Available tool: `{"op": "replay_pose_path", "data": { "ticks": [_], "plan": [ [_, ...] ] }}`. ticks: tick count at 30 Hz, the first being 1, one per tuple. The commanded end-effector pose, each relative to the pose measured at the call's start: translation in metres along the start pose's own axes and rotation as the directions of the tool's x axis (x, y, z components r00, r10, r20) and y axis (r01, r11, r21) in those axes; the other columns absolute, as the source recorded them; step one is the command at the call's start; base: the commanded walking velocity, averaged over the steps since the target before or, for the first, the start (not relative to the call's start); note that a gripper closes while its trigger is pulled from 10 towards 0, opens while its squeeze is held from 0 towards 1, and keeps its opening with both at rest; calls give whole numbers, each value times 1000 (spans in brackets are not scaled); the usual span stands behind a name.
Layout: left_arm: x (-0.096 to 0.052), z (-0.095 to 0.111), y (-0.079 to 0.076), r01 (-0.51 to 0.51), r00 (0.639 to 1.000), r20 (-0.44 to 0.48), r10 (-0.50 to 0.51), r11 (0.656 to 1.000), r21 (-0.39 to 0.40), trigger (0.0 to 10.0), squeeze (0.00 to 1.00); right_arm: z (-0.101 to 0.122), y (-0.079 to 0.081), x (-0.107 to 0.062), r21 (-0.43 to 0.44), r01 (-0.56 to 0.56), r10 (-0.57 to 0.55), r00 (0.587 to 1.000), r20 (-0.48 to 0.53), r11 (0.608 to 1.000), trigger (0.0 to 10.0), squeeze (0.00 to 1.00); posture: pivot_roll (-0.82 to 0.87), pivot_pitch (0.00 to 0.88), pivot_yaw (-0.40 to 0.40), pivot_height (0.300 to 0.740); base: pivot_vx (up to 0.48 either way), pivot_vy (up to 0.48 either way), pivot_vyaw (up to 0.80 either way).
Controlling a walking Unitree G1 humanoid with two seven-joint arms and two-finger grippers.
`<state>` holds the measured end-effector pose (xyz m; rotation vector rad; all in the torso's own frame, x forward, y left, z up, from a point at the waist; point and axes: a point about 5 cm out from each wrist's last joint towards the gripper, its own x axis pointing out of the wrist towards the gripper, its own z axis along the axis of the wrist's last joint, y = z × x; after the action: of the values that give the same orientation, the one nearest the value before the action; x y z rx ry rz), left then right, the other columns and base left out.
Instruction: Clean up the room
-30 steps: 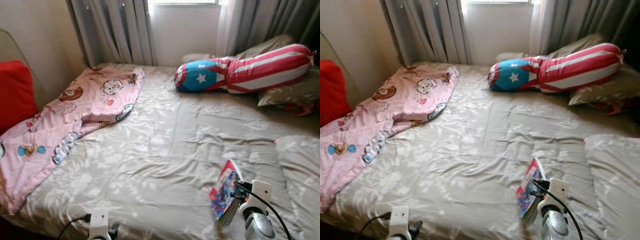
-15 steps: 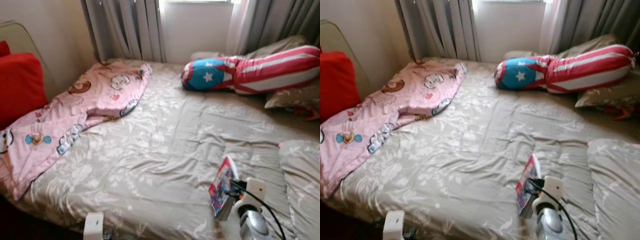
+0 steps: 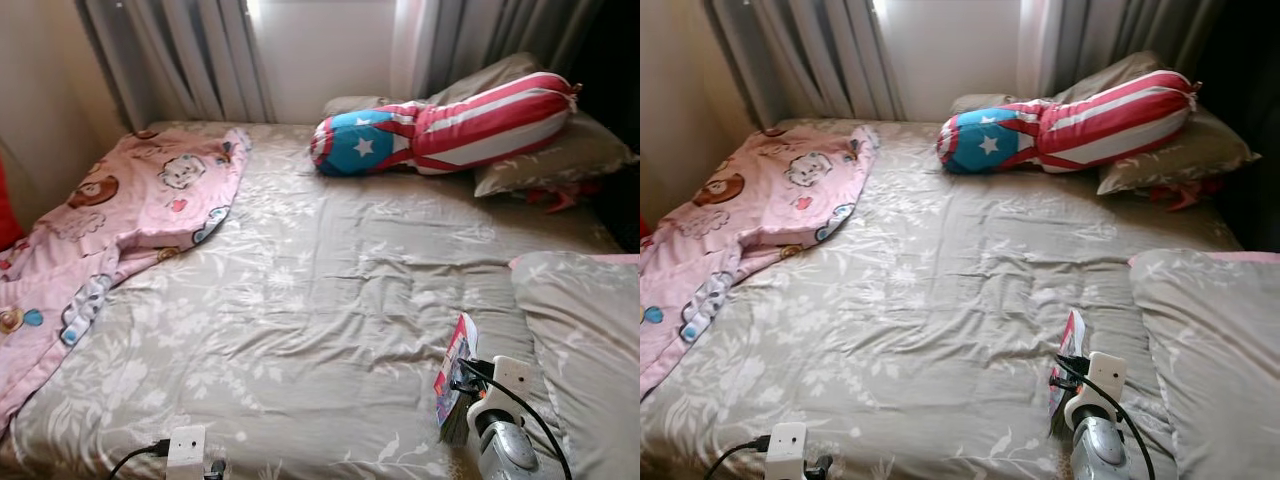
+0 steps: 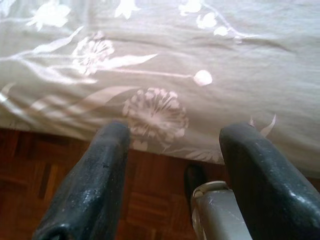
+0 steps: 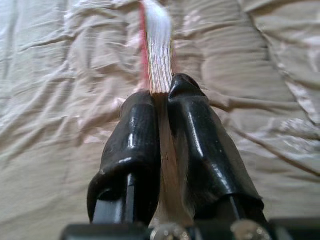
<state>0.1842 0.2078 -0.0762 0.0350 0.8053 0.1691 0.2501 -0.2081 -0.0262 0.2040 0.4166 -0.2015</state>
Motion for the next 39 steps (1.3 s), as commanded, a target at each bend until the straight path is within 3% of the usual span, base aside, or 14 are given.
{"op": "replay_pose_path", "data": {
  "ticks": [1, 9, 19, 26, 34, 35, 39],
  "plan": [
    [-1, -6, 4, -3, 1000, -25, 3, 1000, 13, 10000, 0, 5, 1, 2, 0, -2, 2, 1000, 20, 1000, 10000, 0, -136, 0, 11, 740, 0, -412, -712],
    [-2, -7, 8, -7, 1000, -26, 7, 1000, 9, 10000, 0, 4, 2, 1, -5, -4, 4, 1000, 18, 1000, 10000, 0, -137, 0, 12, 740, 0, -281, -698],
    [-1, -4, 6, -4, 1000, -21, 5, 1000, 8, 10000, 0, 5, 3, 2, -3, -10, 10, 999, 30, 1000, 10000, 0, -136, 0, 13, 740, 0, 0, 0],
    [0, 0, 4, 10, 1000, -6, -10, 1000, 0, 10000, 0, 5, 13, 3, -44, -89, 89, 996, 20, 995, 10000, 0, -141, 0, 17, 740, 0, 0, 0],
    [6, 26, -3, 37, 996, 83, -35, 999, -16, 10000, 0, 21, 37, 8, -85, -210, 218, 972, 89, 974, 10000, 0, -165, 0, 33, 740, 0, 0, 0],
    [8, 34, -4, 36, 994, 108, -34, 999, -18, 10000, 0, 31, 42, 12, -16, -222, 222, 966, 129, 975, 10000, 0, -174, 0, 43, 740, 0, 0, 0],
    [11, 51, -4, 32, 985, 171, -25, 999, -41, 10000, 0, 53, 56, 19, -13, -272, 269, 943, 196, 962, 10000, 0, -170, 0, 44, 740, 0, 0, 0]
  ]
}}
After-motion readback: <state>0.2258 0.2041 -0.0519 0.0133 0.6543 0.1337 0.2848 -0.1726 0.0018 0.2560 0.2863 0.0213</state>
